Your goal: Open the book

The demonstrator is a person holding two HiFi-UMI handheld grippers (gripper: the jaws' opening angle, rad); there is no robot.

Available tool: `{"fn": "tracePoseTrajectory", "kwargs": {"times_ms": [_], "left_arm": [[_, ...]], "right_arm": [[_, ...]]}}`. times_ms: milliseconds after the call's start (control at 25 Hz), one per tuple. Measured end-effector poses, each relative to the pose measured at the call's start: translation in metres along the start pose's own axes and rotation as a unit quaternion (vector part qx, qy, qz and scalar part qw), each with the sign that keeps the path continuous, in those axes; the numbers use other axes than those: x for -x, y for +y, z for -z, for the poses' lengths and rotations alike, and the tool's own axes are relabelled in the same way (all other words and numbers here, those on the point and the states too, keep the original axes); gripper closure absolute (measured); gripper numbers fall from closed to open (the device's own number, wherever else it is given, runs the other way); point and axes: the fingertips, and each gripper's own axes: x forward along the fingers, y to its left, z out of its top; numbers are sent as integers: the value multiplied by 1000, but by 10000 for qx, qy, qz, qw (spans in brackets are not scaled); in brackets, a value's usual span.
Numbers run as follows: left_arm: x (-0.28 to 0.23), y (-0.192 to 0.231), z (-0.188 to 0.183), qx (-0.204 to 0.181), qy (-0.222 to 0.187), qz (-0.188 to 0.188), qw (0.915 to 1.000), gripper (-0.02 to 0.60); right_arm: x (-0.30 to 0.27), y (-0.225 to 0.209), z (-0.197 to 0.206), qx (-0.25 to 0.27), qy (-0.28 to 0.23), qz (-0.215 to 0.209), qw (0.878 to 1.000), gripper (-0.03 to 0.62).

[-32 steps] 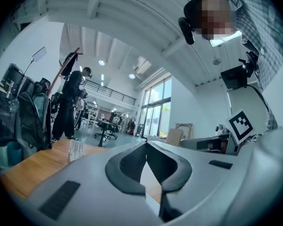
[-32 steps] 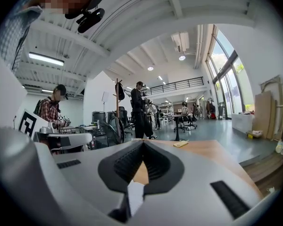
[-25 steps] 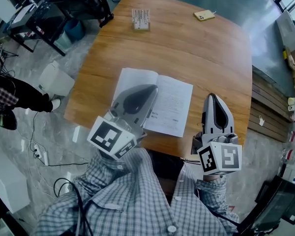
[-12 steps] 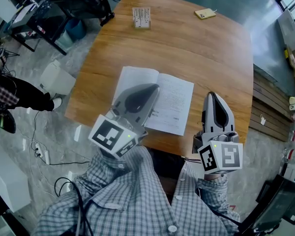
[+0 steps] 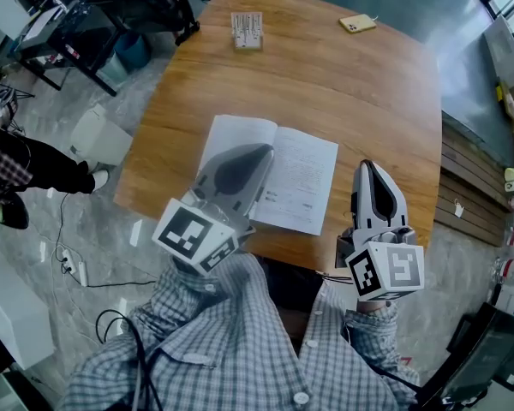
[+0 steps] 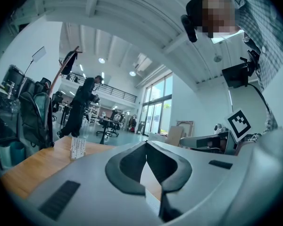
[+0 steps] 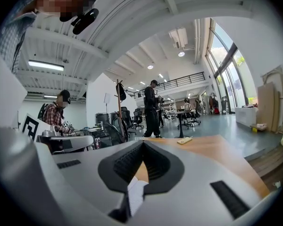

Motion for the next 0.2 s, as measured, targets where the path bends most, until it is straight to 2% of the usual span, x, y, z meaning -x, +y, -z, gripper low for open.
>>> {"fn": "tracePoseTrajectory", "kwargs": {"times_ms": [200], "left_arm": [[3, 8, 0, -11, 19, -133, 9999, 571]], "right_arm": [[-3, -1, 3, -63, 61, -108, 9999, 575]]}}
